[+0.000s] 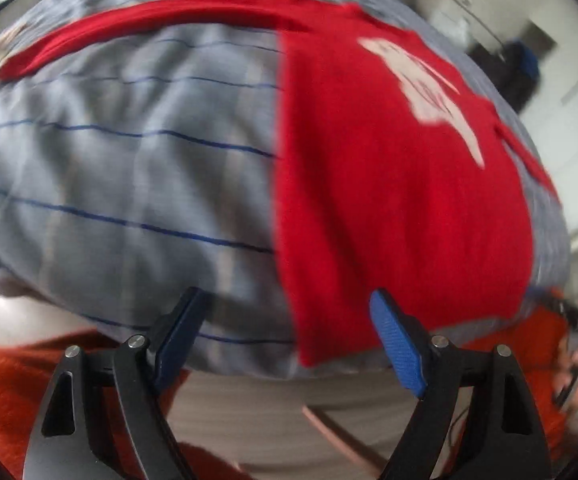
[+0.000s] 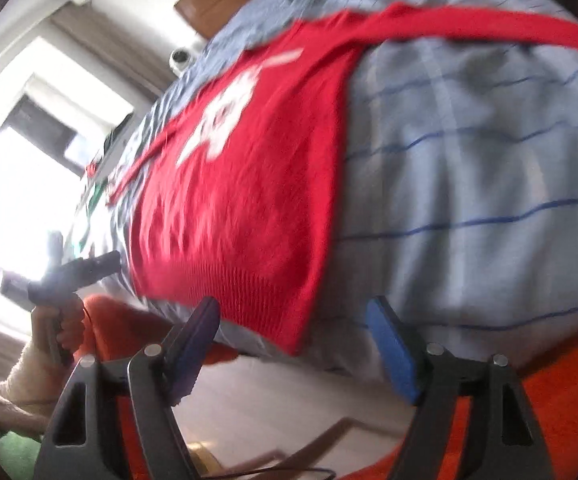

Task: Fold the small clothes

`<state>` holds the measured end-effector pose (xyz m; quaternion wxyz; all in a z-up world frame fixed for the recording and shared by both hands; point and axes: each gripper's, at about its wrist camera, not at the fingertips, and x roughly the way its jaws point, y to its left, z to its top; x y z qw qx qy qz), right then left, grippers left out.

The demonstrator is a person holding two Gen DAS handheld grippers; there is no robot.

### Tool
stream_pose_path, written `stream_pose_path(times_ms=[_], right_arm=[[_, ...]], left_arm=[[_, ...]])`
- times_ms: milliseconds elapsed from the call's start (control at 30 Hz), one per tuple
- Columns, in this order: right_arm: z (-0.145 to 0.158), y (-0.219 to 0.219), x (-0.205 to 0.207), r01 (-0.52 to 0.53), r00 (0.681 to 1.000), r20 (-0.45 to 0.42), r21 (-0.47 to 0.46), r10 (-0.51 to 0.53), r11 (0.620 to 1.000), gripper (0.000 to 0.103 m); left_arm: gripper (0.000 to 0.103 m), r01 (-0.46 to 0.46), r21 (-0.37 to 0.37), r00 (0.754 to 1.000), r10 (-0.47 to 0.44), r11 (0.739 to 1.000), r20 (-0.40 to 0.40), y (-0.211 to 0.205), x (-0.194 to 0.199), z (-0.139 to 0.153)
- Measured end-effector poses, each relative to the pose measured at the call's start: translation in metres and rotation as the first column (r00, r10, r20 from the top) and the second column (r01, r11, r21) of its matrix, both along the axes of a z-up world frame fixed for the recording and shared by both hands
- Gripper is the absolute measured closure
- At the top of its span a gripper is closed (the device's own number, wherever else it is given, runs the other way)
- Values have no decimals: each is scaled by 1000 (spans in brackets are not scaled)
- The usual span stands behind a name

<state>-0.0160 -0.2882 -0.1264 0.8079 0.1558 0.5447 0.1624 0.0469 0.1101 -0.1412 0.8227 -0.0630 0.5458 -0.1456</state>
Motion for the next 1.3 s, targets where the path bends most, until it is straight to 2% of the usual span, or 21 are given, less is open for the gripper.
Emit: stream_pose_path(times_ms=[67,100,133,167,200,233,367,467,533,600,700,733,800,867,933,1000,1100,1167,1300], right_arm=[[-11,8,7,-26,999,-28,20,26,999,39],[-18,13,9,-47,998,-50,28,48,999,43],[-23,18,11,-66,996,-65,30,68,997,53],[-26,22,11,-79,994,-71,23,81,997,70],[-27,24,12,-81,994,-74,8,82,997,80],[-28,24,12,-74,994,-78,-17,73,997,99],[-17,17,5,-43,995,-90,-83,36,996,99],[-13,14,-1,-33,994,-106,-131,19,991,99],[-23,14,2,-12,991,-132,-149,-8,989,100],[-39,15,11,5,985,-169,-148,-30,989,100],[-41,19,17,-2,986,-162,-164,-25,986,100],[-39,19,15,-6,988,-152,-166,-20,986,99],[-35,17,11,-3,990,-143,-145,-18,989,90],[-29,13,6,6,990,-141,-132,-25,991,71],[-20,9,1,13,992,-124,-138,-31,990,67],[-6,1,-5,37,995,-90,-158,-52,987,66],[18,-20,-11,111,994,11,-191,-111,975,66],[36,-34,-6,173,983,104,-232,-152,957,56],[61,-59,21,313,931,275,-264,-240,912,53]], left_arm=[[19,35,7,999,-35,999,14,-8,-1,-4],[28,49,16,999,-49,999,15,-11,-1,-7],[37,63,16,998,-64,998,10,-12,2,-9],[66,79,12,997,-79,997,-4,-14,4,-13],[99,91,5,996,-91,996,-16,-16,5,-17],[99,95,0,995,-95,995,-27,-16,5,-19],[101,82,19,997,-81,996,-19,-14,-5,-11],[101,69,65,997,-66,995,-45,-12,-11,-26],[101,64,71,996,-59,995,-62,-11,-6,-36],[100,68,79,996,-63,995,-64,-13,-4,-35],[92,66,80,997,-62,995,-48,-10,-11,-30],[87,64,83,997,-61,994,-42,-16,-8,-27],[58,56,84,998,-55,995,-6,-15,-16,-13],[46,38,67,998,-40,997,40,-11,-21,2],[44,19,34,996,-22,999,82,-4,-23,21],[35,-26,2,991,25,1000,135,9,-19,42],[18,-92,-34,972,97,995,212,24,-6,65],[15,-139,-42,954,145,989,261,30,9,76],[12,-204,-38,924,205,978,324,21,44,74]])
